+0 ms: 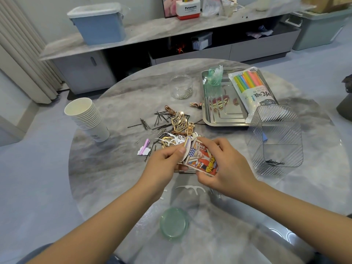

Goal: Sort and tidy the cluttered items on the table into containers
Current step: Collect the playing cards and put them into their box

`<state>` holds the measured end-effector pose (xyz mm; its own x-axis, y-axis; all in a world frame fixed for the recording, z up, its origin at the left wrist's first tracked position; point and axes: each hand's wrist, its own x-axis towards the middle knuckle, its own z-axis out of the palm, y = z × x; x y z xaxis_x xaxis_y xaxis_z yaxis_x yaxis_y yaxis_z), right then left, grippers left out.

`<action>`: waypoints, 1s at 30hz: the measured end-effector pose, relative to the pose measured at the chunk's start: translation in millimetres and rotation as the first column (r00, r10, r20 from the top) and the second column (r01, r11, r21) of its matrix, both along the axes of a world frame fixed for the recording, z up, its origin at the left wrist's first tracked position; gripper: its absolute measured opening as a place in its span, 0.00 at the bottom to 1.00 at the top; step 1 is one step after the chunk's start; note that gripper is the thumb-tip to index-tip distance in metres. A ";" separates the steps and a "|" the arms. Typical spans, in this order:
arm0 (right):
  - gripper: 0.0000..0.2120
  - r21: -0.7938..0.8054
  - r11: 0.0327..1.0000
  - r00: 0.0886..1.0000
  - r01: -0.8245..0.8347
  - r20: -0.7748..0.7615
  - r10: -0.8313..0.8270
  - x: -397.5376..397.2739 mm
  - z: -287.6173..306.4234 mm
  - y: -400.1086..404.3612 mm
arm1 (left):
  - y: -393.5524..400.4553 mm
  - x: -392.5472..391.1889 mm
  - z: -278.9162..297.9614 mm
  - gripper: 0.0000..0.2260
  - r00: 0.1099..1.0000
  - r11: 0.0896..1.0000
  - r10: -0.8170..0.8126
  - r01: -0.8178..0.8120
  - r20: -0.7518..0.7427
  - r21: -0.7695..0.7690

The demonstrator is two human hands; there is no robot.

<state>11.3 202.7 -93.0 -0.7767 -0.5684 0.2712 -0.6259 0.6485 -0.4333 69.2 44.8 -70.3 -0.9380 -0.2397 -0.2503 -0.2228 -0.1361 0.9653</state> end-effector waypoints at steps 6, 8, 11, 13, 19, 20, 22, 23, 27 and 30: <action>0.38 0.002 1.000 1.000 -0.002 0.011 0.002 -0.1 0.4 0.7 | -2.0 0.9 -1.2 0.09 0.999 0.998 0.042 -0.042 0.004 0.038; 0.37 0.000 1.000 1.000 -0.001 0.017 0.001 0.6 0.9 0.4 | -0.6 0.8 -2.8 0.09 0.998 0.998 0.060 -0.060 -0.009 -0.004; 0.37 -0.020 1.000 1.000 -0.006 0.015 0.006 1.3 0.7 0.0 | 1.4 1.2 -2.7 0.08 0.997 0.994 0.067 -0.070 -0.042 -0.078; 0.37 -0.035 0.999 1.000 -0.014 0.020 0.014 1.4 0.6 0.0 | 1.4 1.4 -2.2 0.08 0.997 0.994 0.066 -0.070 -0.045 -0.079; 0.37 -0.069 0.996 0.998 -0.052 0.025 0.054 -2.5 2.5 2.4 | -2.4 0.5 -1.4 0.08 0.997 0.995 0.063 -0.066 -0.039 -0.071; 0.37 -0.069 0.996 0.998 -0.055 0.021 0.056 -2.8 2.7 2.5 | -2.6 0.6 -1.0 0.08 0.997 0.996 0.060 -0.063 -0.042 -0.067; 0.37 -0.061 0.997 0.998 -0.052 0.015 0.053 -2.8 2.9 2.4 | -2.8 0.6 -0.2 0.08 0.997 0.997 0.057 -0.060 -0.046 -0.057; 0.37 -0.057 0.997 0.999 -0.049 0.011 0.050 -3.0 2.8 2.4 | -2.9 0.5 -0.2 0.08 0.997 0.997 0.058 -0.060 -0.046 -0.053; 0.37 -0.056 0.998 0.999 -0.035 0.025 0.036 -3.6 2.4 2.4 | -3.3 -0.3 0.0 0.09 0.998 0.998 0.055 -0.055 -0.023 -0.015; 0.38 -0.056 0.998 0.998 -0.038 0.048 0.041 -3.5 3.7 2.5 | -4.7 -0.5 0.3 0.10 0.999 0.998 0.043 -0.044 0.010 0.047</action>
